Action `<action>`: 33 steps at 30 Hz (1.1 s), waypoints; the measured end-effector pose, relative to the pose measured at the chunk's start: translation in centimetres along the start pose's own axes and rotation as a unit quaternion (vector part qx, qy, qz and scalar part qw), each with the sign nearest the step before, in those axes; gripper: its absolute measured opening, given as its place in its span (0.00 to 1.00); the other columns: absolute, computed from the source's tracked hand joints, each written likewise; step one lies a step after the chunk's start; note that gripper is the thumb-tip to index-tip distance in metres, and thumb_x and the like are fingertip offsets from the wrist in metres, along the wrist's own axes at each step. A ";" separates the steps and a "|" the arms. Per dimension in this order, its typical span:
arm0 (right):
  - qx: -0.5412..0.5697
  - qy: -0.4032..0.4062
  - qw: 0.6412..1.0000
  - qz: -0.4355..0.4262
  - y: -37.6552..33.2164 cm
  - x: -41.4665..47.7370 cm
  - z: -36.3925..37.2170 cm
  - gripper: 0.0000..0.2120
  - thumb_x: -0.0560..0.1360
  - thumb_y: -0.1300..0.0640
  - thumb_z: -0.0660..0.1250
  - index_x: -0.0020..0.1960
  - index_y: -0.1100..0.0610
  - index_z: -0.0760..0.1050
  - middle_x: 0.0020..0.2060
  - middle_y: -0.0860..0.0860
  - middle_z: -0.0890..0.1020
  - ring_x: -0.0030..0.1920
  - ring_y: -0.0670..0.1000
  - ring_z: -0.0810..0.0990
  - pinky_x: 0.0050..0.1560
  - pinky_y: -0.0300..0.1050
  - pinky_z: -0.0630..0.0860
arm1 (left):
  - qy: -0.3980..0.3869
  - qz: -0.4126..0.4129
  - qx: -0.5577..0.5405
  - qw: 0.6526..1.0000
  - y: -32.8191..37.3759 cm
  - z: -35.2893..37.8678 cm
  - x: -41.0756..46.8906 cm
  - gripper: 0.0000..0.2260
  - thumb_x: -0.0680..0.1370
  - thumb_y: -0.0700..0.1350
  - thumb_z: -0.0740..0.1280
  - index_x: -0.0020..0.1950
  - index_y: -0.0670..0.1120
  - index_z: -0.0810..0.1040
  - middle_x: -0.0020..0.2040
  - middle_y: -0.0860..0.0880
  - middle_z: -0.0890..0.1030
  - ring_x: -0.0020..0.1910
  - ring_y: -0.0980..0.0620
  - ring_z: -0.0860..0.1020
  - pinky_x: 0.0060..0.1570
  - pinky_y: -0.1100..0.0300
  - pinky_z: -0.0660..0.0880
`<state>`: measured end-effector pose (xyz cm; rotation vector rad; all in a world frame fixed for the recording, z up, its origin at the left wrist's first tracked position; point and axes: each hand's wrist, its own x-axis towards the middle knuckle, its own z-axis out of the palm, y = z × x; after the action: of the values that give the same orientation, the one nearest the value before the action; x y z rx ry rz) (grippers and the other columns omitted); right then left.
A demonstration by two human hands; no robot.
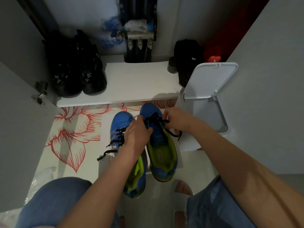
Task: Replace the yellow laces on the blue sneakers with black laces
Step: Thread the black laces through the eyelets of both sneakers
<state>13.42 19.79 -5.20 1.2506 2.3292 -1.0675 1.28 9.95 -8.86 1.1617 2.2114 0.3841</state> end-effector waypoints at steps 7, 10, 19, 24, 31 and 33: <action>-0.019 -0.047 0.999 0.015 0.7 -0.9 -2.6 0.10 0.72 0.62 0.67 0.47 0.70 0.80 0.34 0.55 0.75 0.32 0.47 0.70 0.31 0.38 0.65 | 0.005 -0.011 -0.005 1.000 0.1 0.0 0.1 0.19 0.77 0.47 0.64 0.64 0.38 0.68 0.56 0.40 0.77 0.52 0.42 0.77 0.40 0.57 0.70; 0.047 -0.027 0.998 -0.010 0.3 -3.2 -5.4 0.11 0.71 0.65 0.63 0.31 0.58 0.77 0.27 0.48 0.74 0.30 0.46 0.68 0.31 0.38 0.63 | 0.015 -0.014 -0.019 1.000 0.1 -0.1 0.0 0.19 0.77 0.46 0.64 0.64 0.39 0.68 0.56 0.40 0.77 0.52 0.43 0.78 0.41 0.57 0.71; 0.049 -0.135 0.989 -0.037 -0.7 -4.3 -5.6 0.10 0.75 0.60 0.63 0.40 0.63 0.79 0.36 0.50 0.78 0.41 0.45 0.74 0.50 0.38 0.70 | 0.000 -0.025 -0.006 1.000 -0.1 -0.2 0.5 0.17 0.78 0.47 0.64 0.61 0.36 0.70 0.55 0.39 0.77 0.50 0.43 0.78 0.34 0.60 0.69; -0.173 -0.200 0.962 0.070 -0.8 -3.2 -4.0 0.18 0.75 0.46 0.65 0.34 0.57 0.74 0.32 0.49 0.73 0.34 0.47 0.70 0.35 0.37 0.66 | -0.007 -0.006 -0.005 1.000 0.1 0.1 0.2 0.14 0.77 0.46 0.63 0.53 0.35 0.75 0.48 0.38 0.80 0.39 0.45 0.76 0.28 0.60 0.65; -0.037 0.103 0.993 0.043 1.0 0.4 -2.7 0.12 0.78 0.59 0.62 0.52 0.67 0.78 0.49 0.59 0.81 0.49 0.58 0.81 0.52 0.51 0.78 | 0.002 0.013 0.021 1.000 0.5 -0.3 -0.1 0.12 0.78 0.45 0.62 0.55 0.37 0.75 0.48 0.40 0.80 0.45 0.44 0.80 0.36 0.59 0.70; -0.058 0.110 0.991 0.057 1.9 2.2 -1.3 0.11 0.78 0.63 0.60 0.55 0.66 0.78 0.54 0.60 0.80 0.53 0.58 0.79 0.56 0.51 0.76 | -0.002 0.019 0.030 0.999 0.6 -0.5 -0.1 0.12 0.78 0.44 0.62 0.54 0.37 0.76 0.47 0.40 0.80 0.44 0.44 0.80 0.36 0.59 0.70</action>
<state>13.81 22.74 -6.43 1.5026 2.4035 -0.7806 1.42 10.20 -8.10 1.2379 2.2130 0.3322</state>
